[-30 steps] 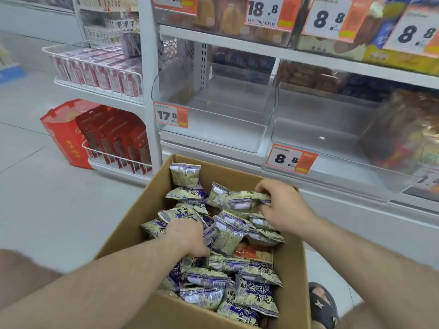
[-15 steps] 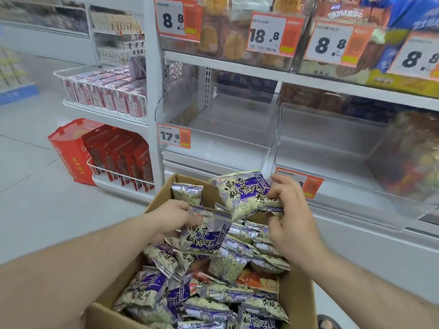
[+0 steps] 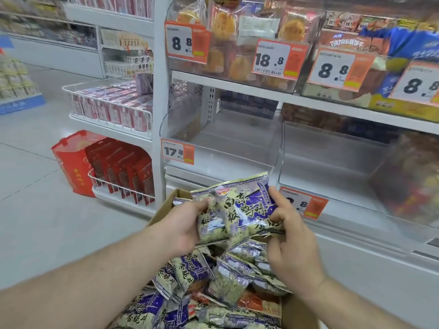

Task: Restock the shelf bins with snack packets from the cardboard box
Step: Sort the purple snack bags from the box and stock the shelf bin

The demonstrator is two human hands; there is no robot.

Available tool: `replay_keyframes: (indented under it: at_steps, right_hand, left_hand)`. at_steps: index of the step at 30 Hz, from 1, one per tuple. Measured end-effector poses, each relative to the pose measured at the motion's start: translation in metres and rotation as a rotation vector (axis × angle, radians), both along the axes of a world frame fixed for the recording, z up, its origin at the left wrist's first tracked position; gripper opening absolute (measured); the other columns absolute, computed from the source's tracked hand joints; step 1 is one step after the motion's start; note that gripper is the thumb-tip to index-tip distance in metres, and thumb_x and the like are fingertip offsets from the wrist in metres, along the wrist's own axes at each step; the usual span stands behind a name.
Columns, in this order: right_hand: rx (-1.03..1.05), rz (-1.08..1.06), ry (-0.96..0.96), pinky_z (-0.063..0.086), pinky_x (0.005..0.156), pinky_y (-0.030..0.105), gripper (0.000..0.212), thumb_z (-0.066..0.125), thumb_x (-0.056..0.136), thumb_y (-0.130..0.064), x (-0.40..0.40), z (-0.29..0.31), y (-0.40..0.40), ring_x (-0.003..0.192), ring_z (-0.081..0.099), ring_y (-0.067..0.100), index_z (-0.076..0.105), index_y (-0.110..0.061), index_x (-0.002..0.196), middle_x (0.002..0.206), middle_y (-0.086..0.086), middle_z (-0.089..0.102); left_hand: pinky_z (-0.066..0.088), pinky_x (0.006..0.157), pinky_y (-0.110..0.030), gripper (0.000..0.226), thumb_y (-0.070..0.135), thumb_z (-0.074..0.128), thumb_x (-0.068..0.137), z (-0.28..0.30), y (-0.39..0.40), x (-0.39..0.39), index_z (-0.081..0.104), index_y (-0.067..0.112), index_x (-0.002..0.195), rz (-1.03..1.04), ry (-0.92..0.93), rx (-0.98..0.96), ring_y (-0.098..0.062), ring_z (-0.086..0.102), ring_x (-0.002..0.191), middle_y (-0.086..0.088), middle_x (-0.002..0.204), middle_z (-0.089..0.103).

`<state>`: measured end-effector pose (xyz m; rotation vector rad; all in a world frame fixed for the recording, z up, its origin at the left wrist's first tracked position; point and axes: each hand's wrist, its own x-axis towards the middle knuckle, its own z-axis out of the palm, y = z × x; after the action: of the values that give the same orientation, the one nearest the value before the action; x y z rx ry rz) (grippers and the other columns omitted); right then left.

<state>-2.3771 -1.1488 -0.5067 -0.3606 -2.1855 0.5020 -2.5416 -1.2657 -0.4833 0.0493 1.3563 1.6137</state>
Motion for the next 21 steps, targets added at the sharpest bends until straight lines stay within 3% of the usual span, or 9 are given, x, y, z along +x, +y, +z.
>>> replay_keyframes:
  at_steps: [3, 8, 12, 15, 16, 18, 20, 21]
  right_hand:
    - [0.017, -0.015, -0.03, 0.025, 0.088, -0.007, 0.045, 0.048, 0.063, 0.001, -0.005, -0.003, -0.006, 0.116, 0.053, 0.01, 0.042, -0.031, 0.094, 0.144, -0.006, 0.045]
    - [0.028, -0.062, 0.046, 0.032, 0.089, 0.001, 0.048, 0.046, 0.063, 0.004, -0.007, 0.002, -0.001, 0.118, 0.051, 0.012, 0.043, -0.028, 0.098, 0.144, -0.003, 0.045]
    - [-0.002, -0.158, 0.065, 0.039, 0.084, 0.018, 0.059, 0.056, 0.062, 0.014, -0.005, 0.008, 0.012, 0.117, 0.05, 0.014, 0.043, -0.031, 0.098, 0.145, -0.009, 0.044]
    - [0.086, -0.199, 0.008, 0.049, 0.077, 0.027, 0.069, 0.063, 0.054, 0.022, -0.004, 0.011, 0.019, 0.106, 0.064, 0.026, 0.042, -0.029, 0.097, 0.144, 0.0, 0.051]
    - [0.121, -0.207, -0.022, 0.052, 0.075, 0.031, 0.069, 0.064, 0.052, 0.022, -0.005, 0.012, 0.019, 0.103, 0.067, 0.03, 0.042, -0.027, 0.096, 0.143, 0.005, 0.053]
    - [0.175, -0.193, -0.079, 0.056, 0.074, 0.037, 0.068, 0.065, 0.048, 0.023, -0.009, 0.009, 0.016, 0.103, 0.069, 0.033, 0.044, -0.021, 0.095, 0.14, 0.011, 0.055]
    - [0.191, -0.153, -0.111, 0.057, 0.077, 0.039, 0.065, 0.067, 0.047, 0.022, -0.012, 0.006, 0.011, 0.108, 0.067, 0.033, 0.047, -0.017, 0.094, 0.14, 0.013, 0.055]
    - [0.184, -0.125, -0.116, 0.057, 0.081, 0.038, 0.062, 0.068, 0.049, 0.021, -0.014, 0.005, 0.009, 0.112, 0.065, 0.032, 0.049, -0.016, 0.095, 0.141, 0.011, 0.054]
  left_hand:
    - [0.055, 0.072, -0.039, 0.035, 0.023, 0.036, 0.107, -0.008, 0.011, 0.007, 0.068, 0.011, 0.098, -0.003, -0.008, -0.001, -0.024, 0.074, 0.069, -0.011, 0.088, 0.076]
    - [0.053, 0.061, -0.035, 0.028, 0.026, 0.041, 0.105, 0.0, 0.007, -0.003, 0.064, 0.01, 0.102, 0.118, -0.041, 0.002, -0.026, 0.073, 0.064, -0.013, 0.083, 0.076]
    - [0.059, 0.056, -0.033, 0.028, 0.031, 0.041, 0.104, 0.007, -0.006, -0.028, 0.06, 0.012, 0.111, 0.243, -0.133, 0.114, -0.028, 0.073, 0.069, -0.012, 0.09, 0.076]
    - [0.059, 0.052, -0.03, 0.034, 0.035, 0.042, 0.103, 0.01, -0.01, -0.03, 0.061, 0.01, 0.115, 0.199, -0.211, 0.167, -0.025, 0.07, 0.066, -0.012, 0.087, 0.072]
    - [0.06, 0.054, -0.031, 0.033, 0.034, 0.042, 0.103, 0.011, -0.009, -0.026, 0.061, 0.01, 0.115, 0.157, -0.2, 0.177, -0.025, 0.07, 0.065, -0.012, 0.086, 0.072]
    - [0.061, 0.074, -0.041, 0.035, 0.034, 0.037, 0.104, 0.011, -0.002, -0.012, 0.06, 0.011, 0.119, 0.038, -0.126, 0.2, -0.03, 0.072, 0.082, -0.015, 0.098, 0.074]
    - [0.049, 0.098, -0.056, 0.041, 0.038, 0.032, 0.106, 0.012, 0.003, 0.003, 0.06, 0.012, 0.121, -0.075, -0.088, 0.21, -0.037, 0.068, 0.103, -0.02, 0.114, 0.071]
    - [0.045, 0.101, -0.059, 0.044, 0.041, 0.032, 0.106, 0.012, 0.005, 0.008, 0.061, 0.012, 0.12, -0.105, -0.082, 0.212, -0.039, 0.066, 0.106, -0.02, 0.117, 0.07]
